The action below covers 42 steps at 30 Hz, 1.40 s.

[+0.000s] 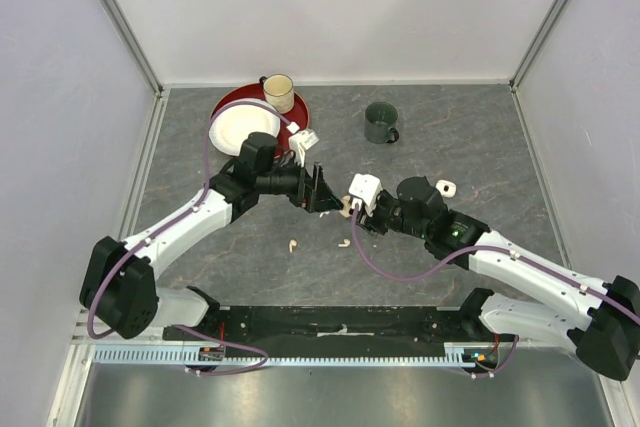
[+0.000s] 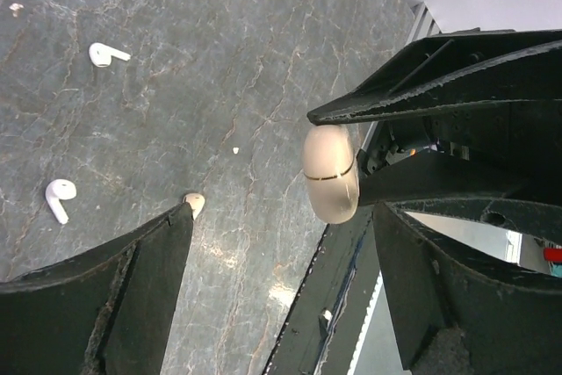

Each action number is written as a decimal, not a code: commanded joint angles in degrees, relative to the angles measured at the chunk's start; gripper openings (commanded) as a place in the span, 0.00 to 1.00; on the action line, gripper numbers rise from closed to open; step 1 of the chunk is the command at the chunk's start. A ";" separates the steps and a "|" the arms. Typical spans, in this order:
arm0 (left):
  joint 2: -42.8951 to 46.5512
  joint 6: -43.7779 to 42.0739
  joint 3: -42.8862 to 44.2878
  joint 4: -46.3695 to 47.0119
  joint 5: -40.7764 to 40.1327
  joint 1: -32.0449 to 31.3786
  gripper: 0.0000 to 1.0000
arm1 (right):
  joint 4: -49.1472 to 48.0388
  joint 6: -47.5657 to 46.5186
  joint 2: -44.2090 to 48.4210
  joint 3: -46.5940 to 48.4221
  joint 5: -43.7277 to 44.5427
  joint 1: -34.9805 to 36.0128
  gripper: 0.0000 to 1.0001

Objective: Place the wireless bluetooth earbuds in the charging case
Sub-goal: Pick up the charging case at the center of the board.

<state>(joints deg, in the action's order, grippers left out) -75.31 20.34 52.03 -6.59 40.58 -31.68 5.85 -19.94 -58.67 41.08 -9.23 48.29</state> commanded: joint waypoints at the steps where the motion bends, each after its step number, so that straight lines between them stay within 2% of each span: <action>1: -1.86 2.86 2.46 3.34 0.29 -1.28 0.88 | -4.62 -0.01 0.05 -0.12 0.62 0.66 0.00; 8: -4.06 4.27 3.16 5.18 0.29 -3.47 0.84 | -5.41 0.17 -0.30 -0.30 1.76 1.45 0.00; 11: -4.85 4.71 3.25 5.97 0.55 -3.91 0.77 | -5.41 0.26 -0.48 -0.39 1.76 1.80 0.00; 12: -5.02 4.80 3.25 6.06 0.56 -4.00 0.71 | -5.58 0.34 -0.65 -0.47 1.85 1.80 0.00; 14: -5.38 5.06 3.34 6.32 0.91 -4.35 0.65 | -5.41 0.43 -0.56 -0.56 1.94 1.89 0.00; 15: -5.55 5.15 3.25 6.33 0.99 -4.44 0.58 | -5.49 0.52 -0.65 -0.65 2.20 1.98 0.00; 17: -5.55 5.33 3.08 6.33 1.17 -4.62 0.51 | -7.08 0.61 -0.56 -0.91 2.38 2.16 0.00; 18: -5.73 5.24 2.99 6.41 1.43 -4.70 0.44 | -7.60 0.78 -0.30 -1.00 2.64 2.16 0.00; 20: -5.90 5.33 2.99 7.37 2.40 -4.79 0.38 | -8.04 0.96 -0.12 -1.44 2.73 2.16 0.00; 23: -5.99 4.98 2.81 8.26 3.45 -4.88 0.21 | -8.83 1.40 0.05 -1.62 3.69 2.24 0.00; 24: -5.99 4.97 2.73 8.35 3.80 -4.88 0.09 | -9.27 1.66 0.23 -1.62 3.87 2.16 0.01; 25: -5.90 4.71 2.64 8.61 4.07 -4.88 0.05 | -9.62 1.92 0.31 -1.70 4.66 2.16 0.05; 26: -5.73 4.62 2.55 8.70 4.07 -4.88 0.02 | -10.15 2.97 0.40 -1.97 5.19 2.24 0.14; 27: -5.64 4.62 2.38 8.96 4.07 -4.88 0.02 | -10.85 3.59 0.49 -1.97 5.54 2.24 0.32; 28: -5.47 4.54 1.94 9.75 3.98 -4.88 0.02 | -11.12 4.12 0.49 -1.97 5.80 2.16 0.41; 29: -4.85 4.45 1.67 10.01 3.81 -4.88 0.02 | -11.29 4.82 0.40 -1.88 6.15 2.24 0.56; 32: -3.45 3.66 0.44 11.07 0.92 -4.88 0.02 | -12.26 8.25 0.75 -1.71 8.69 2.16 0.70; 36: 2.07 0.07 -2.54 11.60 -9.34 -4.79 0.02 | -11.65 14.91 3.65 -1.62 12.92 2.16 0.82; 38: 4.02 -1.08 -3.60 12.65 -13.14 -4.79 0.02 | -10.69 18.78 6.10 -1.53 15.73 2.16 0.98; 41: 8.41 -3.19 -5.88 15.10 -19.73 -4.71 0.02 | -10.24 25.54 9.62 -1.88 19.06 2.16 0.98; 42: 9.47 -3.98 -7.28 15.99 -22.10 -4.71 0.02 | -10.24 28.53 10.24 -2.05 24.04 1.98 0.98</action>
<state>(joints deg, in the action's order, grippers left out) -71.31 21.93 47.18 2.50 29.41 -36.45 -2.61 -4.05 -52.88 39.00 4.40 50.15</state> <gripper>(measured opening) 0.228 0.976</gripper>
